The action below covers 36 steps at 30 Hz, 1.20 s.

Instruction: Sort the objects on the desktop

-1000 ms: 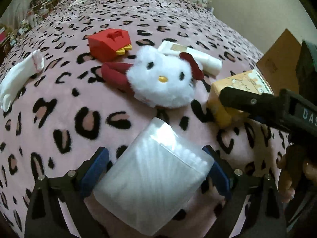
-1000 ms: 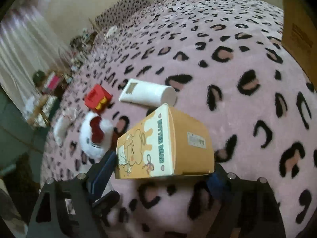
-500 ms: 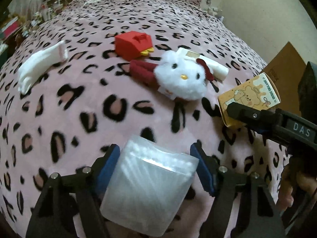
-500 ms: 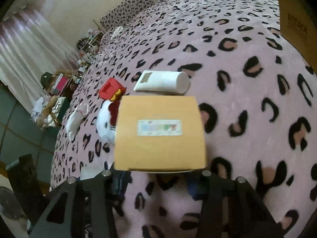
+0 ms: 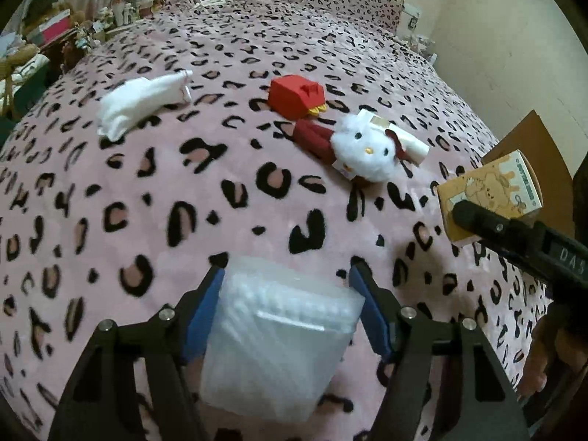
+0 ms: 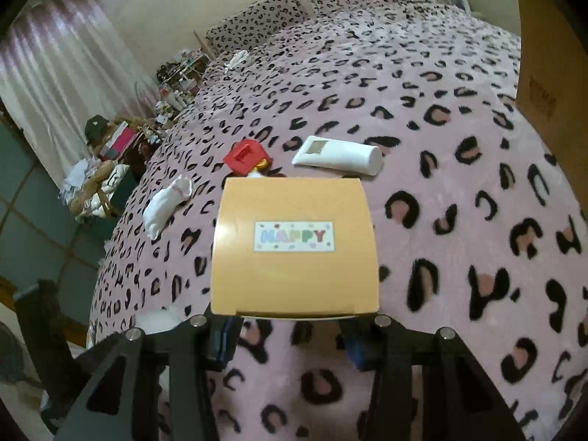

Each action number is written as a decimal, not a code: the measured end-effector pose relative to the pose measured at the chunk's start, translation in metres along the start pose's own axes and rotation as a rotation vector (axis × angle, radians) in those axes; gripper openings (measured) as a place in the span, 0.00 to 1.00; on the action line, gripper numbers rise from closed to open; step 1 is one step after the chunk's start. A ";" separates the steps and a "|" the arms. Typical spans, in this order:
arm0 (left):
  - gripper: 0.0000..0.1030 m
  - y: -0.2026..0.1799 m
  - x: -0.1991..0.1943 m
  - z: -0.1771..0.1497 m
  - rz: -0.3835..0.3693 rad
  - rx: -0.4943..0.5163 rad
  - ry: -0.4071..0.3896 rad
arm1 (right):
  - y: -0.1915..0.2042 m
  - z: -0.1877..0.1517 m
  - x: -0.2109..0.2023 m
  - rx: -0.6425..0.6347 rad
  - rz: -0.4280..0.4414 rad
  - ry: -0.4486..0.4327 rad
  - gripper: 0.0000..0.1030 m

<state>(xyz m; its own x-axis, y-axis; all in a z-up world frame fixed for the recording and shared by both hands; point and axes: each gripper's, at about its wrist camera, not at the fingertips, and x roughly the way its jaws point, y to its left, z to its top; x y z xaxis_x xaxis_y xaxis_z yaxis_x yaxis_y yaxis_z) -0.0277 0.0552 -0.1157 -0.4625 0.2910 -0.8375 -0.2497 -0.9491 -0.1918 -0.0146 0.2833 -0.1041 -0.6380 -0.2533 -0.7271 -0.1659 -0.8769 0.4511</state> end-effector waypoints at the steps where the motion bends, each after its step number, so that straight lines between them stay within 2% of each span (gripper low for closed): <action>1: 0.67 0.000 -0.005 0.000 0.009 -0.002 -0.006 | 0.002 -0.002 -0.003 -0.005 -0.007 0.000 0.45; 4: 0.67 0.002 -0.010 0.001 0.012 -0.007 0.009 | 0.007 -0.008 -0.006 -0.016 -0.025 0.010 0.45; 7: 0.66 0.004 0.002 -0.005 0.020 0.010 0.042 | 0.005 -0.015 -0.002 -0.001 -0.022 0.033 0.45; 13: 0.66 0.004 0.009 -0.012 0.018 0.023 0.039 | 0.001 -0.022 -0.004 0.011 -0.028 0.046 0.45; 17: 0.66 0.004 0.003 -0.013 0.022 -0.004 0.029 | 0.000 -0.024 -0.007 0.006 -0.031 0.040 0.45; 27: 0.66 -0.016 -0.057 0.011 0.058 0.012 -0.058 | 0.016 -0.021 -0.044 -0.027 -0.034 -0.010 0.45; 36: 0.66 -0.027 -0.107 0.023 0.095 0.014 -0.102 | 0.045 -0.016 -0.090 -0.080 -0.026 -0.069 0.45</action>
<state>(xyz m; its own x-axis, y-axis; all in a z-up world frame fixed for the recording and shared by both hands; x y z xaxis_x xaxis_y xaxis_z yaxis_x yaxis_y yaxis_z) 0.0087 0.0529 -0.0093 -0.5683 0.2107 -0.7954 -0.2118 -0.9715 -0.1061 0.0468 0.2598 -0.0265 -0.6849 -0.2039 -0.6995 -0.1245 -0.9132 0.3880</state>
